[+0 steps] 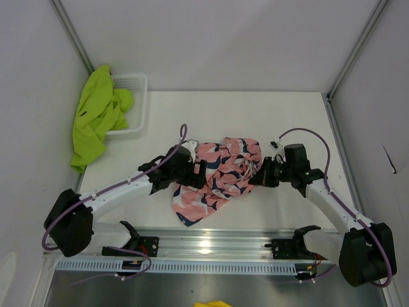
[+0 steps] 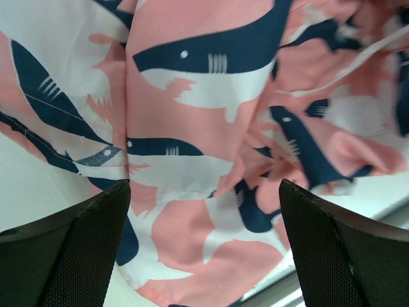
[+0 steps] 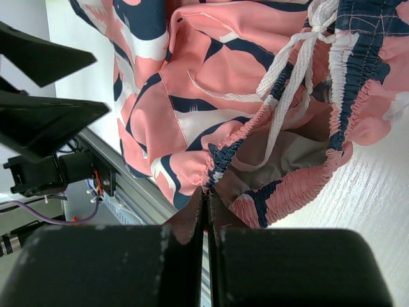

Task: Fold and stack the shorts
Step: Flatten the shorts out

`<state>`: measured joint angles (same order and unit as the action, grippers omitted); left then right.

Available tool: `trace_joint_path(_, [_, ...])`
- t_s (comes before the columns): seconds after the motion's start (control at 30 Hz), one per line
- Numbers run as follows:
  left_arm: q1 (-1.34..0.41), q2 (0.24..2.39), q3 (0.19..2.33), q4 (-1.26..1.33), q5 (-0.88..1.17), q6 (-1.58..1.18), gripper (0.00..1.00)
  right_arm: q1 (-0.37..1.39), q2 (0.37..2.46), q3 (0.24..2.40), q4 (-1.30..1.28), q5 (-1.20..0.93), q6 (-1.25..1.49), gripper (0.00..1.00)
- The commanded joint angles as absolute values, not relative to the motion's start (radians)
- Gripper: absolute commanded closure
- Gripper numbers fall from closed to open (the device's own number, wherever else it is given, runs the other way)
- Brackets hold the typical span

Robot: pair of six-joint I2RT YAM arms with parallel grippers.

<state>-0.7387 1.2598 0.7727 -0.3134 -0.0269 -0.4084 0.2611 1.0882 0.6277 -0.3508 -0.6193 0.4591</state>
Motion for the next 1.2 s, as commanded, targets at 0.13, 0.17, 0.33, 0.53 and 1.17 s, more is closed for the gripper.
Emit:
trace_joint_path(0.13, [-0.811, 1.368, 0.834, -0.353, -0.175, -0.345, 0.02, 0.256, 1.081, 0.653, -0.327, -0.647, 0.472, 0.99])
trace_joint_path(0.17, [-0.813, 1.382, 0.836, -0.348, -0.179, -0.345, 0.02, 0.256, 1.083, 0.655, -0.328, -0.649, 0.471, 0.99])
trace_joint_path(0.33, [-0.824, 1.454, 0.886, -0.35, -0.199, -0.351, 0.12, 0.256, 1.08, 0.661, -0.333, -0.646, 0.477, 0.99])
trace_joint_path(0.53, [-0.824, 1.558, 0.934, -0.333, -0.206, -0.336, 0.52, 0.256, 1.072, 0.653, -0.331, -0.641, 0.485, 0.99])
trace_joint_path(1.17, [-0.5, 1.603, 1.452, -0.661, -0.279, -0.315, 1.0, 0.249, 1.003, 0.6, -0.278, -0.655, 0.548, 1.0])
